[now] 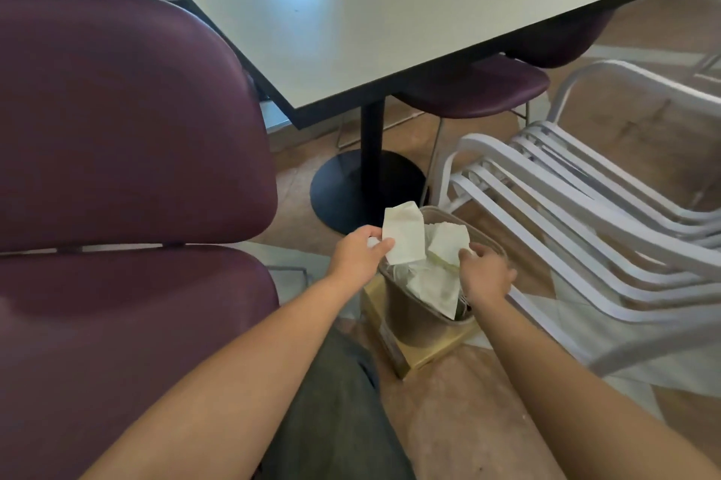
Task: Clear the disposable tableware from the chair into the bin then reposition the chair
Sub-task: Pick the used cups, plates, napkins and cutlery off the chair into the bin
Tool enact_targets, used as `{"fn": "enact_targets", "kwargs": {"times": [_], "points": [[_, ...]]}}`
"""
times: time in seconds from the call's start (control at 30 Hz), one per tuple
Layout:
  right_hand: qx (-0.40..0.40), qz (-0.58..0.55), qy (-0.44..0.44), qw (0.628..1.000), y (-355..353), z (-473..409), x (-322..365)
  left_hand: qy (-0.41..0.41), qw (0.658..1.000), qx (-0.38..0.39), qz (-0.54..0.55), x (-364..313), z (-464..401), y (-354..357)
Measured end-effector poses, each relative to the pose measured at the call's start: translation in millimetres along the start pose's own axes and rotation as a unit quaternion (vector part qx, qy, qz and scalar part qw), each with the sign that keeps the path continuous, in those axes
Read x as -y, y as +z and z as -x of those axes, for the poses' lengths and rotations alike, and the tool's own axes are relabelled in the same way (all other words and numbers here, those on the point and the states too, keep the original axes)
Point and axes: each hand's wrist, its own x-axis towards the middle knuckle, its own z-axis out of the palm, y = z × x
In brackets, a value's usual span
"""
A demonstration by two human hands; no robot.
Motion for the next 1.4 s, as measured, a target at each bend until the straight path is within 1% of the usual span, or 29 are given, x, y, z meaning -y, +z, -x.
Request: {"fn": "enact_targets", "kwargs": {"times": [0.1, 0.17, 0.23, 0.27, 0.3, 0.37, 0.47, 0.53, 0.63, 0.67, 0.77, 0.83, 0.97, 1.07, 1.13, 1.3, 1.4], "points": [[-0.004, 0.017, -0.013, 1.000, 2, 3, -1, -0.002, 1.000, 0.015, 0.000, -4, -5, 9], [-0.003, -0.035, -0.046, 0.998, 2, 11, 4, -0.010, 0.999, 0.027, 0.014, -6, -5, 16], [0.048, -0.139, -0.072, 0.986, 2, 18, 10, -0.013, 0.999, 0.038, 0.020, -8, -5, 21], [0.082, -0.172, -0.085, 0.978, 0, 22, 15, -0.012, 0.999, 0.042, 0.023, -9, -5, 23], [0.109, -0.183, -0.098, 0.972, 0, 24, 17, -0.013, 0.999, 0.044, 0.027, -10, -5, 25], [0.128, -0.179, -0.108, 0.970, -1, 23, 18, -0.019, 0.998, 0.052, 0.039, -11, -5, 29], [0.104, -0.170, -0.100, 0.975, -6, 16, 15, -0.026, 0.997, 0.063, 0.044, -11, -8, 35], [0.109, -0.169, -0.081, 0.976, -11, 9, 10, -0.029, 0.995, 0.074, 0.059, -11, -11, 36], [0.146, -0.131, -0.044, 0.979, -15, -3, -4, -0.033, 0.996, 0.082, 0.026, -10, -18, 38], [0.148, -0.095, -0.042, 0.983, -15, -7, -9, -0.029, 0.997, 0.077, 0.009, -8, -21, 39], [0.107, 0.053, -0.082, 0.989, -13, -10, -20, -0.009, 0.999, 0.041, -0.026, -1, -29, 42], [0.091, 0.089, -0.113, 0.985, -12, -10, -24, 0.007, 0.999, 0.021, -0.038, 2, -32, 43], [0.091, 0.065, -0.142, 0.984, -11, -8, -24, 0.013, 0.999, -0.019, -0.032, -1, -39, 45], [0.052, 0.062, -0.158, 0.984, -9, -7, -19, 0.019, 0.997, -0.039, -0.057, -4, -49, 50], [0.028, 0.062, -0.164, 0.984, -9, -6, -15, 0.027, 0.995, -0.027, -0.090, -4, -55, 54], [0.025, 0.048, -0.177, 0.983, -6, -4, -11, 0.033, 0.988, 0.030, -0.148, -2, -55, 56], [0.027, 0.027, -0.193, 0.980, -5, 5, -3, 0.038, 0.988, 0.013, -0.151, -2, -47, 45]]}}
